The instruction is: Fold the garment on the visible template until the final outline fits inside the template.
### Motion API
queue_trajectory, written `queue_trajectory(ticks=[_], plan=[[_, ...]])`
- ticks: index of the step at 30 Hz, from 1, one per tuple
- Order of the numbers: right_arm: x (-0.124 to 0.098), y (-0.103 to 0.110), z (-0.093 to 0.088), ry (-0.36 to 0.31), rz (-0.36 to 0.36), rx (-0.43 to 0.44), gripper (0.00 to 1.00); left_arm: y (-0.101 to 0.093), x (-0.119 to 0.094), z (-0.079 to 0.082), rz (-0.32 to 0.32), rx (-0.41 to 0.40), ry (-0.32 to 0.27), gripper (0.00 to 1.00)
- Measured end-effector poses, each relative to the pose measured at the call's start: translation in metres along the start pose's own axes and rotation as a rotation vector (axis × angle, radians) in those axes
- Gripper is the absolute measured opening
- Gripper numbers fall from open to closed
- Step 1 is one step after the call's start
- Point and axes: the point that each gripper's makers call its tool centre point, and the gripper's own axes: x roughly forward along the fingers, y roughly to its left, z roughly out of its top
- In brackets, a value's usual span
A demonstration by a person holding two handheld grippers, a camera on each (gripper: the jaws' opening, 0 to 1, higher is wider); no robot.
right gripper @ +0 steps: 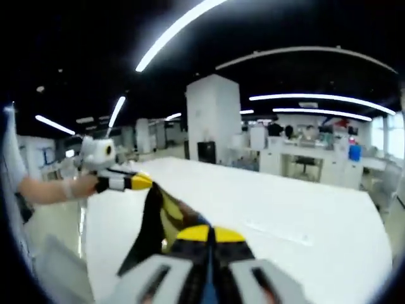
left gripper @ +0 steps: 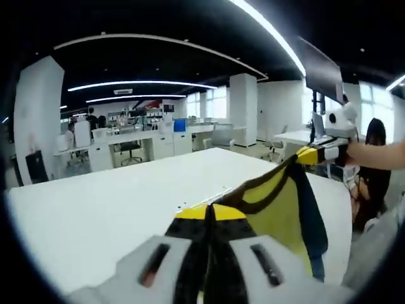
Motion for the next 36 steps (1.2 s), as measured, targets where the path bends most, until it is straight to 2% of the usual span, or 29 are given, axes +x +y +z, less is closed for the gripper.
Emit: queue_trajectory(ticks=[3,7,8,11,14,19,23,25,27,31,36], plan=[[0.022,-0.021,-0.014,0.033,-0.016,0.008,0.00,0.010,0.021,-0.015,0.009,-0.009,0.033,0.00],[0.053,-0.044,-0.045,0.112,-0.029,0.036,0.00,0.027,0.049,-0.039,0.025,-0.042,0.090,0.00],[0.060,-0.050,-0.050,0.119,-0.038,0.044,0.00,0.031,0.057,-0.047,0.027,-0.069,0.105,0.00],[0.082,-0.069,-0.075,0.179,-0.056,0.047,0.00,0.029,0.076,-0.071,0.025,-0.054,0.172,0.00],[0.096,-0.083,-0.095,0.232,-0.067,0.038,0.00,0.038,0.093,-0.095,0.029,-0.056,0.232,0.00],[0.110,-0.092,-0.125,0.291,-0.081,0.073,0.00,0.047,0.117,-0.125,0.036,-0.061,0.307,0.00],[0.120,-0.094,-0.138,0.312,-0.087,0.089,0.00,0.051,0.125,-0.145,0.047,-0.045,0.361,0.00],[0.126,-0.096,-0.142,0.320,-0.086,0.085,0.00,0.057,0.129,-0.149,0.049,-0.031,0.368,0.00],[0.126,-0.096,-0.148,0.339,-0.087,0.079,0.00,0.056,0.132,-0.149,0.056,-0.075,0.365,0.00],[0.138,-0.106,-0.156,0.351,-0.095,0.102,0.00,0.060,0.135,-0.157,0.057,-0.088,0.377,0.00],[0.135,-0.100,-0.160,0.365,-0.090,0.109,0.00,0.058,0.134,-0.160,0.050,-0.099,0.378,0.00]])
